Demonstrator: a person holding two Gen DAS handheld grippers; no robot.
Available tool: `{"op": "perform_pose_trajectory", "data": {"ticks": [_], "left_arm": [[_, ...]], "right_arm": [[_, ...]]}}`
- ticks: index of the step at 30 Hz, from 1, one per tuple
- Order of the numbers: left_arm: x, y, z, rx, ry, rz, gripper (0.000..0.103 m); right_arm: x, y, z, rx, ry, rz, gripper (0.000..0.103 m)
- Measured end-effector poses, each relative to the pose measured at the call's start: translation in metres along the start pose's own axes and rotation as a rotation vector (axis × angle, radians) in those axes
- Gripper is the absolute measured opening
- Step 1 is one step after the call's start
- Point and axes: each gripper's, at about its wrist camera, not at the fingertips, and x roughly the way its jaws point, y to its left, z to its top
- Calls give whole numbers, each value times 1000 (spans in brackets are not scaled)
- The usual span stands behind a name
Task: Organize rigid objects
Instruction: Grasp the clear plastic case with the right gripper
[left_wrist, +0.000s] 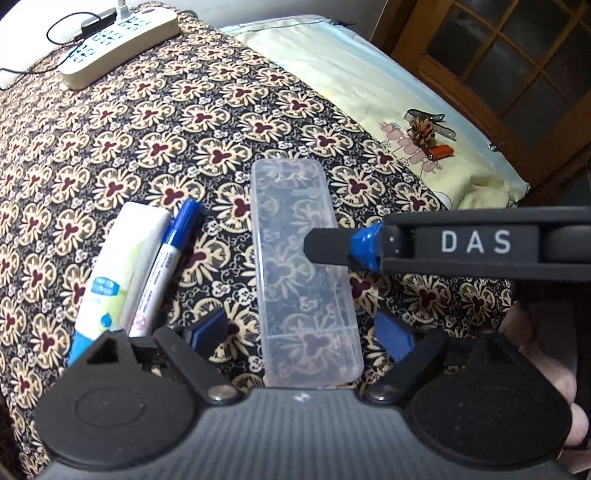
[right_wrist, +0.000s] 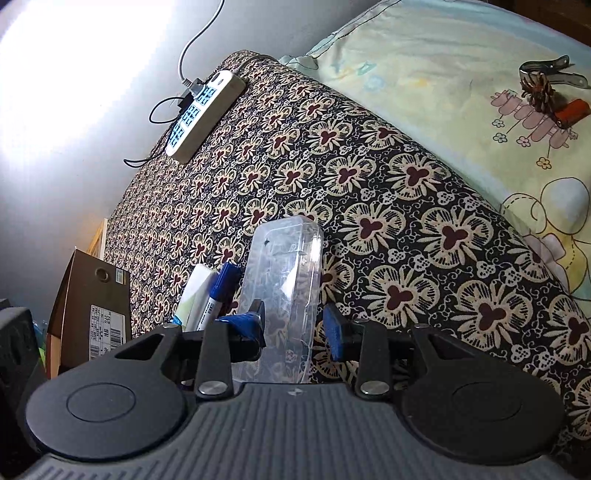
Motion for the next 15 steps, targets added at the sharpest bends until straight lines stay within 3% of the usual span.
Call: {"op": "perform_pose_trajectory", "data": {"ticks": [9, 15], "left_arm": [[3, 4, 11, 26, -49, 30, 69], [3, 8, 9, 23, -76, 50, 68]], "right_arm": [[22, 4, 4, 30, 61, 108, 19], [26, 7, 5, 24, 43, 127, 19]]}}
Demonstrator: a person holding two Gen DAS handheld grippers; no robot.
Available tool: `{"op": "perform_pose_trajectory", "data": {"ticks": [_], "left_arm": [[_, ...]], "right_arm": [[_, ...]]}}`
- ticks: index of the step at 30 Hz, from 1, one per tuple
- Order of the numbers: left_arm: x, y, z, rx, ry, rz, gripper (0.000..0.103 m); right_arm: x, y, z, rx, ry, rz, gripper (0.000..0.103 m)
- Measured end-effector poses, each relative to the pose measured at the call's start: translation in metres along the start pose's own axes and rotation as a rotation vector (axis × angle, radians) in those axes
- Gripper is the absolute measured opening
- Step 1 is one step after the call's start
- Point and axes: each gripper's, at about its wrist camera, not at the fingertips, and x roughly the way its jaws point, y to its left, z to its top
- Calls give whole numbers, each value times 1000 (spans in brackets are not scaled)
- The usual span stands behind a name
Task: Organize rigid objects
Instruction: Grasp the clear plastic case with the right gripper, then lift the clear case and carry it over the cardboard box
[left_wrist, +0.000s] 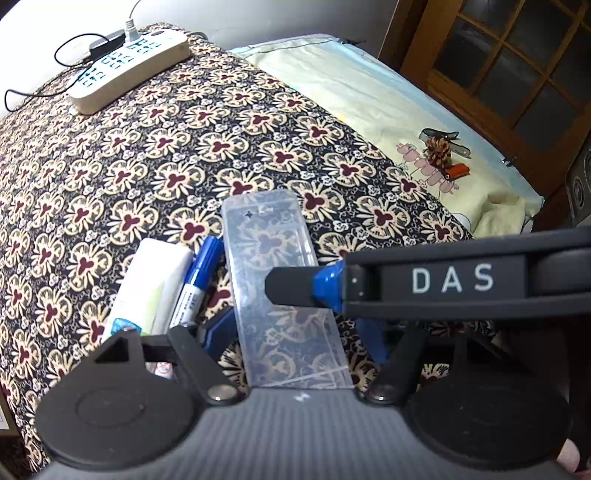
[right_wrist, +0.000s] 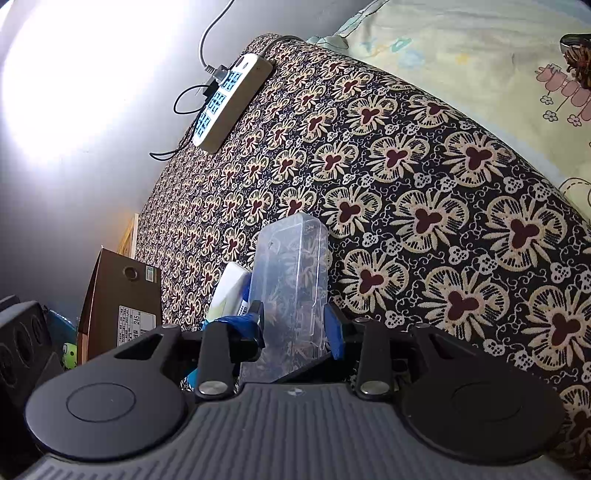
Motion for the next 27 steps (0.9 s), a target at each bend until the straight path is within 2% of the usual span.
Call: {"op": "perform_pose_trajectory", "data": {"ticks": [1, 3, 4, 16, 22, 27], "left_arm": [[0, -1, -1, 0, -4, 4, 66], [-2, -3, -1, 11, -6, 28, 56], [-2, -3, -1, 9, -4, 27, 55], [-23, -13, -25, -13, 12, -33, 53], [-53, -12, -44, 25, -62, 10, 53], [-87, 10, -58, 15, -130, 57, 53]], "right_arm": [[0, 0, 0, -6, -1, -1, 19], [-2, 1, -2, -12, -5, -8, 20], [-3, 2, -3, -14, -9, -16, 20], [-26, 12, -39, -79, -10, -61, 19], [-35, 36, -55, -107, -45, -32, 20], [-31, 74, -68, -171, -73, 5, 20]]}}
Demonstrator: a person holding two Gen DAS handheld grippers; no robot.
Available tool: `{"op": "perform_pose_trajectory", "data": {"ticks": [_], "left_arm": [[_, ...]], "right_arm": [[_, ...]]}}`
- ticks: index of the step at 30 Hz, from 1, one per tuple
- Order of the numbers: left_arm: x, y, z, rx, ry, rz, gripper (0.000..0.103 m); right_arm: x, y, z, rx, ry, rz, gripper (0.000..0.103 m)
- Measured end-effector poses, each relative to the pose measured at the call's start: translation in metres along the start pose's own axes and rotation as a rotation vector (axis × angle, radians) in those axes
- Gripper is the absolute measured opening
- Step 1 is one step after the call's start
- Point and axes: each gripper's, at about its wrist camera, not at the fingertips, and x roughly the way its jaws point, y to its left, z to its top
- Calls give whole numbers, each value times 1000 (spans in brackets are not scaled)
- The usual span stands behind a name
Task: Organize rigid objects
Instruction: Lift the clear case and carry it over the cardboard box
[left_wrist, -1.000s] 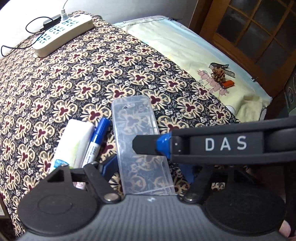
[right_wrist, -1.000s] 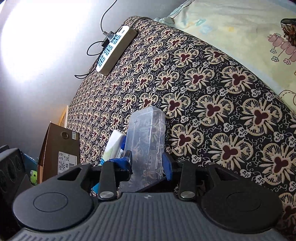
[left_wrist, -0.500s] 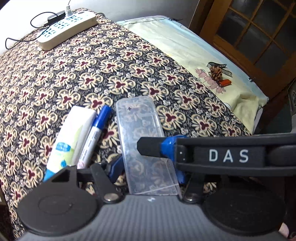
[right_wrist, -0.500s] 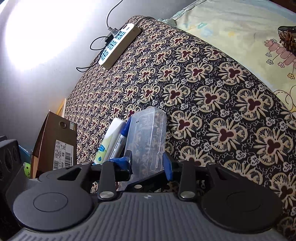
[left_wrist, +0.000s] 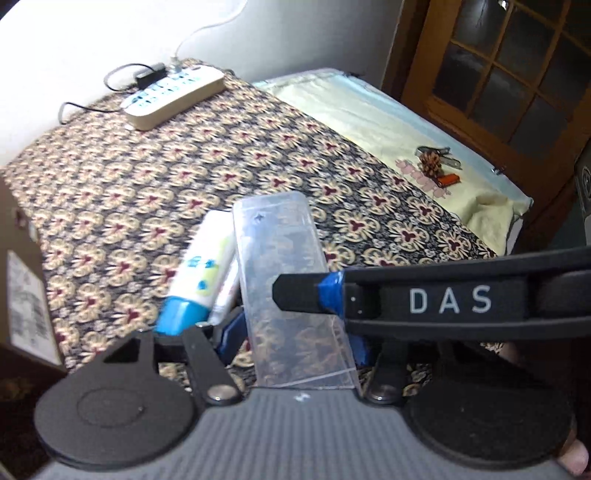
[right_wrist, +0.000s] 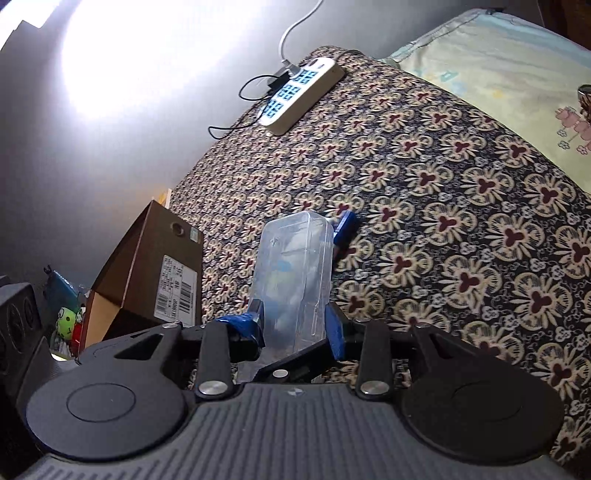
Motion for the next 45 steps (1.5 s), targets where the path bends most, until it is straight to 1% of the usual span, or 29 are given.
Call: {"op": "perform_pose_trajectory", "data": {"ticks": [7, 16, 19, 23, 27, 30, 36, 40, 45], "left_arm": [[-56, 53, -9, -36, -112, 85, 53], [-121, 135, -7, -82, -243, 186, 53], [-135, 161, -3, -95, -271, 224, 53], [-148, 193, 3, -116, -305, 255, 53], [-149, 222, 10, -154, -325, 259, 53], [-139, 240, 11, -188, -310, 243, 53], [-111, 262, 1, -243, -230, 212, 53], [-96, 272, -4, -265, -187, 199, 53], [-79, 278, -9, -288, -133, 180, 53]], "right_arm": [[15, 68, 3, -93, -39, 91, 20], [51, 162, 16, -260, -81, 203, 20], [65, 189, 24, -303, -80, 235, 19], [83, 219, 35, -338, -75, 264, 19], [103, 239, 42, -381, -67, 260, 19], [121, 246, 44, -401, -41, 232, 19], [150, 248, 35, -443, 28, 163, 19], [163, 247, 30, -458, 63, 124, 19], [178, 244, 27, -440, 116, 81, 19]]}}
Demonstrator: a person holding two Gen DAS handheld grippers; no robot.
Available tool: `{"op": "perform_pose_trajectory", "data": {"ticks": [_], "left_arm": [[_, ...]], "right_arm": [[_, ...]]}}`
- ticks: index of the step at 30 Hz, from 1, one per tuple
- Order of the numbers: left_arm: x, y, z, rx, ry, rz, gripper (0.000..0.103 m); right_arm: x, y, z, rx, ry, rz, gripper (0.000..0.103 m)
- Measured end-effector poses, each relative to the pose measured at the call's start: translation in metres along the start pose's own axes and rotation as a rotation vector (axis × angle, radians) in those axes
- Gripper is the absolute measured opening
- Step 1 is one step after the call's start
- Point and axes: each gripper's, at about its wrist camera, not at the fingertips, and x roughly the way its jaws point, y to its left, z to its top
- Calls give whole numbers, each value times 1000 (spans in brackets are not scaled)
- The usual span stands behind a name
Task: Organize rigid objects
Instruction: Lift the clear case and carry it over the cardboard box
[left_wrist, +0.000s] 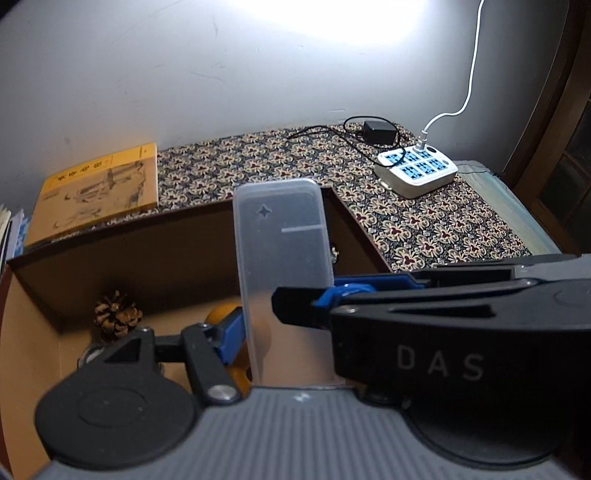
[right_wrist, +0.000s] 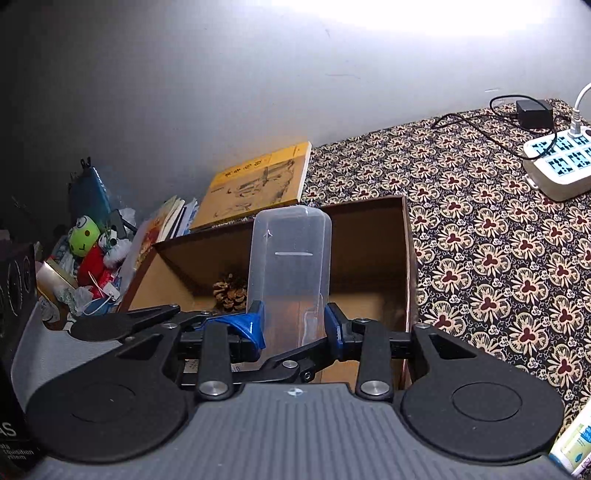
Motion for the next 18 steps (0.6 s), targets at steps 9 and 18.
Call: {"op": "perform_pose_trajectory", "data": {"ticks": [9, 18], "left_arm": [[25, 9, -5, -40, 101, -34, 52], [34, 9, -9, -36, 119, -37, 57]], "right_arm": [[15, 1, -5, 2, 49, -69, 16], [18, 4, -7, -17, 25, -114, 16]]}}
